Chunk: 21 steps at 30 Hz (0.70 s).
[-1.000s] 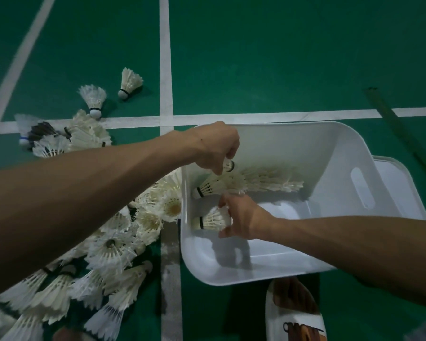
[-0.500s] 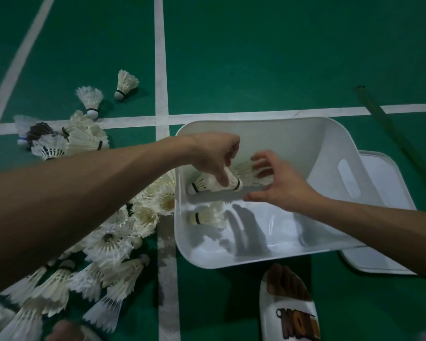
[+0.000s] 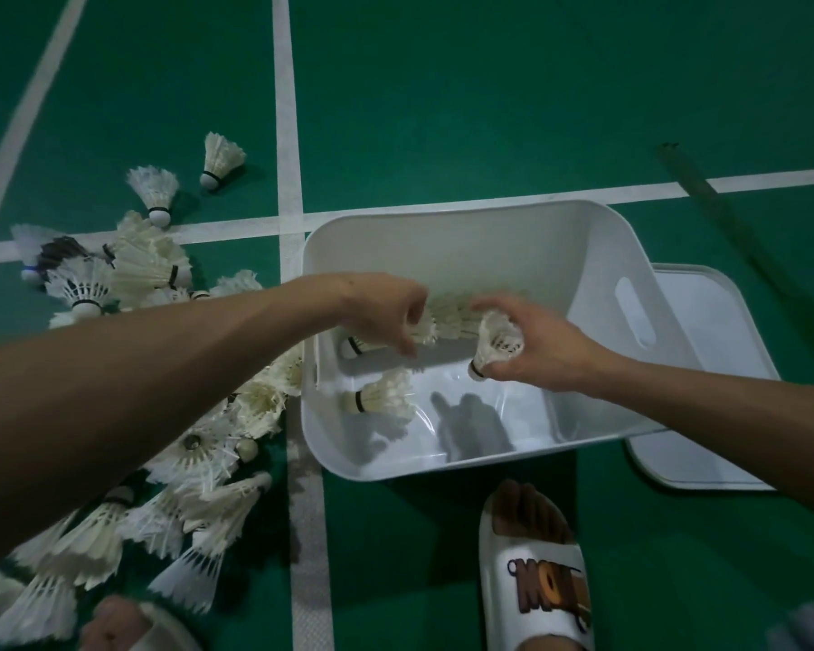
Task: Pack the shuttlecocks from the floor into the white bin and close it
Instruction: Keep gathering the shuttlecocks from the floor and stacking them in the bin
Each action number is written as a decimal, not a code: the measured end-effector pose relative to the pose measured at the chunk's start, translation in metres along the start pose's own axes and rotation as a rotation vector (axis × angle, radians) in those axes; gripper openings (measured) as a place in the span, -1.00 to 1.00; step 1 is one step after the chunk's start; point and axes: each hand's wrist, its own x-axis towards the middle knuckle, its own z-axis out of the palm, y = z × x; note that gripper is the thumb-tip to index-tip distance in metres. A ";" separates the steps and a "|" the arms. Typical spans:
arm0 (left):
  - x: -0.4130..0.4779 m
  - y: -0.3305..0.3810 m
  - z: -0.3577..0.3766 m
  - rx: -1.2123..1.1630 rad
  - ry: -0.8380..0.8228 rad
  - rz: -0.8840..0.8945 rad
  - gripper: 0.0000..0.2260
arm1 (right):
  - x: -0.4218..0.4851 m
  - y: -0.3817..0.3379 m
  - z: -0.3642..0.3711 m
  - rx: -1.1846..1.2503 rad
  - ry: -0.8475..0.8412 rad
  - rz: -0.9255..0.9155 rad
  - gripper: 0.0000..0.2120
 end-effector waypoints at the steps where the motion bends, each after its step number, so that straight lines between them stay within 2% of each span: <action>1: 0.001 -0.003 0.007 0.072 -0.089 -0.018 -0.62 | -0.001 0.001 0.000 -0.011 -0.017 0.015 -0.37; 4: 0.008 -0.012 0.028 0.154 -0.220 -0.076 -0.58 | 0.001 -0.003 0.009 0.005 -0.032 0.050 -0.43; 8: 0.019 -0.017 0.033 0.066 -0.197 -0.186 -0.60 | 0.012 -0.010 0.028 0.043 -0.088 0.080 -0.39; 11: 0.025 -0.012 0.033 -0.032 -0.221 -0.212 -0.55 | 0.018 -0.015 0.038 0.007 -0.103 0.112 -0.48; 14: 0.029 -0.009 0.036 -0.039 -0.246 -0.203 -0.55 | 0.022 -0.019 0.050 0.092 -0.100 0.166 -0.47; 18: 0.030 -0.008 0.042 0.014 -0.277 -0.191 -0.65 | 0.023 -0.023 0.059 0.116 -0.219 0.197 -0.45; 21: 0.030 -0.009 0.044 0.120 -0.270 -0.161 -0.81 | 0.024 -0.027 0.061 0.074 -0.298 0.168 -0.45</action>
